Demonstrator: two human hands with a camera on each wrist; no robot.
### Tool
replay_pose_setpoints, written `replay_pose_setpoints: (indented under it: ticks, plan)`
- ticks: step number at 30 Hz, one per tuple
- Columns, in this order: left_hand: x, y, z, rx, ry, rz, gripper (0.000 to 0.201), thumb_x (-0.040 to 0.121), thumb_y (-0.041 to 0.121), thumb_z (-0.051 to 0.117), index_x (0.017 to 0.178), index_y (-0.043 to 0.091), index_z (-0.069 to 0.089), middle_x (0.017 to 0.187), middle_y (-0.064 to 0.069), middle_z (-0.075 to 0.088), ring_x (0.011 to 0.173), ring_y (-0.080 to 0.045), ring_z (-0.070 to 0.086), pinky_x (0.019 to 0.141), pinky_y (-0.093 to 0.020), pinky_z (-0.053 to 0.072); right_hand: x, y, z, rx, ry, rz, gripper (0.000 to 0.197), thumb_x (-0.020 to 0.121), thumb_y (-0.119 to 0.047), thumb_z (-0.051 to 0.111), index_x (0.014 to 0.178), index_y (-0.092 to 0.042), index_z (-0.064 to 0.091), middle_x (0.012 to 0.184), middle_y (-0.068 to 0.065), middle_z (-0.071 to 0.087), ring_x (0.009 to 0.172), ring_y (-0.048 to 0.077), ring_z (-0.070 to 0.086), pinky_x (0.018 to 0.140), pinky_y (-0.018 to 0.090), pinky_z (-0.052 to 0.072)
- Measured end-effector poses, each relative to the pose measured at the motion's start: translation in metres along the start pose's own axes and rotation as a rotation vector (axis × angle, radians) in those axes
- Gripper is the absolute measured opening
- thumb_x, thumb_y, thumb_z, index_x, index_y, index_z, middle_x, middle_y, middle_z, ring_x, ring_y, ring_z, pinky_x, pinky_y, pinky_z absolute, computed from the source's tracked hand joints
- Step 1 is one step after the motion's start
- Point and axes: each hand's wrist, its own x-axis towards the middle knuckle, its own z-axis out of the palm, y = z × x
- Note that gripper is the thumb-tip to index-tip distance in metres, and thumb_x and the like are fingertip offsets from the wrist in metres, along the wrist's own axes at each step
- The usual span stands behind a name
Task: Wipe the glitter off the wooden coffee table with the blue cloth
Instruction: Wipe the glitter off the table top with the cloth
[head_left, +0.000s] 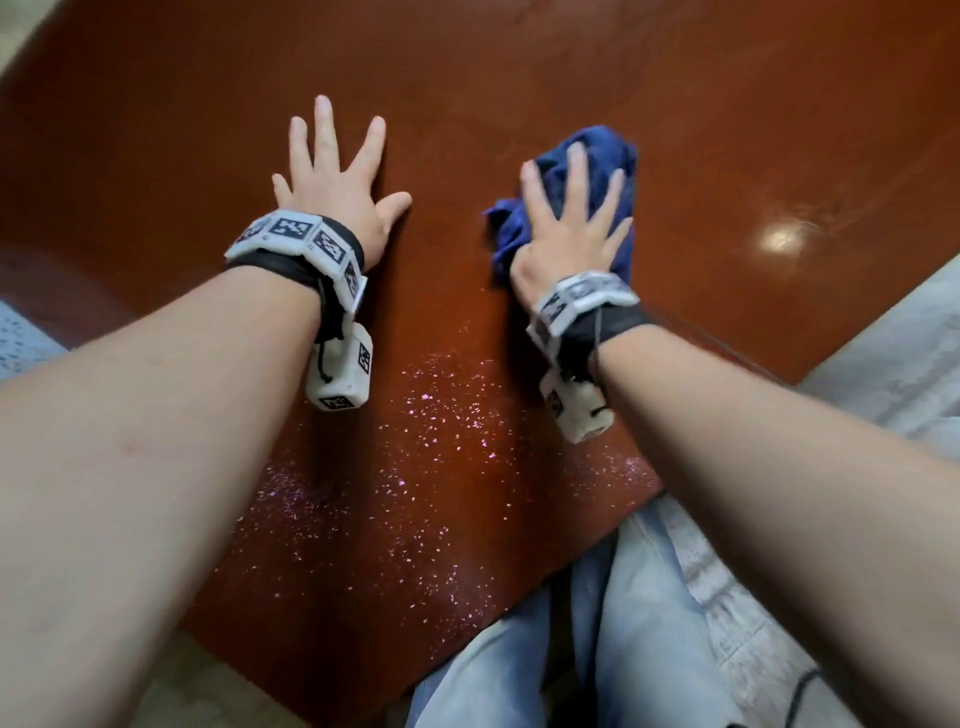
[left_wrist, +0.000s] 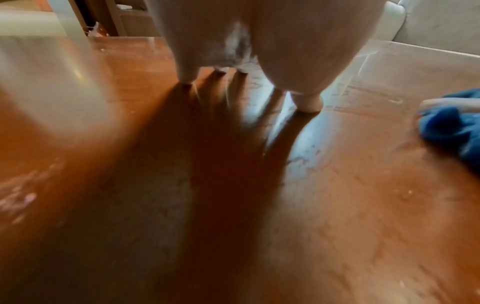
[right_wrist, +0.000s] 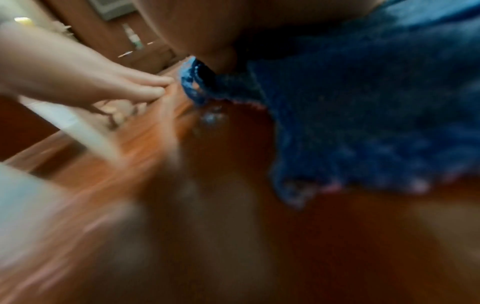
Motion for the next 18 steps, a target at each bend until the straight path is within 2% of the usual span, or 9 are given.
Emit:
replay_pose_setpoints:
  ticks: [3,6,9,11,15,16,18]
  plan:
    - [-0.006,-0.009,0.005,-0.033,0.007,-0.034,0.068,0.096,0.053,0.045,0.152,0.041,0.009,0.161,0.0,-0.016,0.148,-0.027,-0.013,0.115,-0.058,0.009,-0.049,-0.028,0.027,-0.057,-0.088,-0.261,0.082,0.077,-0.022,0.051,0.147,-0.04,0.013,0.158,-0.003,-0.01,0.141,0.041,-0.016,0.109,0.062,-0.001]
    - [-0.009,-0.014,0.006,-0.04,-0.009,-0.047,0.068,0.096,0.053,0.045,0.152,0.042,0.008,0.161,0.001,-0.017,0.147,-0.027,-0.014,0.115,-0.059,0.008,-0.081,0.0,0.036,-0.144,-0.229,-0.367,0.083,0.077,-0.025,0.05,0.148,-0.039,0.011,0.158,-0.005,-0.01,0.141,0.038,-0.015,0.11,0.06,0.0]
    - [-0.009,-0.013,0.006,-0.047,-0.009,-0.046,0.068,0.096,0.053,0.045,0.152,0.042,0.007,0.16,0.001,-0.018,0.147,-0.028,-0.015,0.115,-0.06,0.007,-0.068,0.044,0.017,-0.142,-0.18,-0.257,0.087,0.064,-0.025,0.045,0.146,-0.037,0.023,0.159,-0.002,0.004,0.143,0.039,-0.003,0.11,0.063,0.012]
    - [-0.008,-0.013,0.007,-0.053,-0.002,-0.046,0.068,0.096,0.053,0.045,0.152,0.042,0.007,0.16,0.0,-0.019,0.147,-0.028,-0.015,0.114,-0.061,0.007,-0.041,0.053,0.0,-0.124,-0.152,-0.153,0.085,0.064,-0.024,0.039,0.147,-0.037,0.022,0.159,-0.002,0.002,0.143,0.04,-0.004,0.11,0.064,0.012]
    - [-0.006,-0.011,0.008,-0.058,-0.012,-0.046,0.069,0.096,0.052,0.045,0.151,0.043,0.006,0.16,0.0,-0.02,0.147,-0.028,-0.017,0.114,-0.061,0.005,0.002,0.01,-0.011,-0.018,-0.05,0.028,0.085,0.071,-0.015,0.046,0.146,-0.042,0.016,0.158,-0.003,-0.008,0.142,0.04,-0.012,0.11,0.062,0.005]
    - [-0.005,-0.011,0.008,-0.058,-0.011,-0.046,0.069,0.096,0.052,0.045,0.151,0.043,0.006,0.16,0.0,-0.02,0.147,-0.028,-0.017,0.113,-0.061,0.005,0.003,-0.004,-0.008,-0.005,-0.043,0.031,0.087,0.071,-0.013,0.048,0.146,-0.043,0.015,0.158,-0.003,-0.009,0.141,0.041,-0.013,0.11,0.063,0.004]
    - [-0.005,-0.013,0.008,-0.057,-0.009,-0.047,0.069,0.096,0.052,0.046,0.151,0.043,0.006,0.16,0.0,-0.02,0.147,-0.028,-0.016,0.113,-0.062,0.005,-0.01,-0.025,0.004,-0.03,-0.057,-0.078,0.087,0.072,-0.015,0.052,0.146,-0.042,0.015,0.158,-0.002,-0.01,0.141,0.041,-0.014,0.109,0.063,0.003]
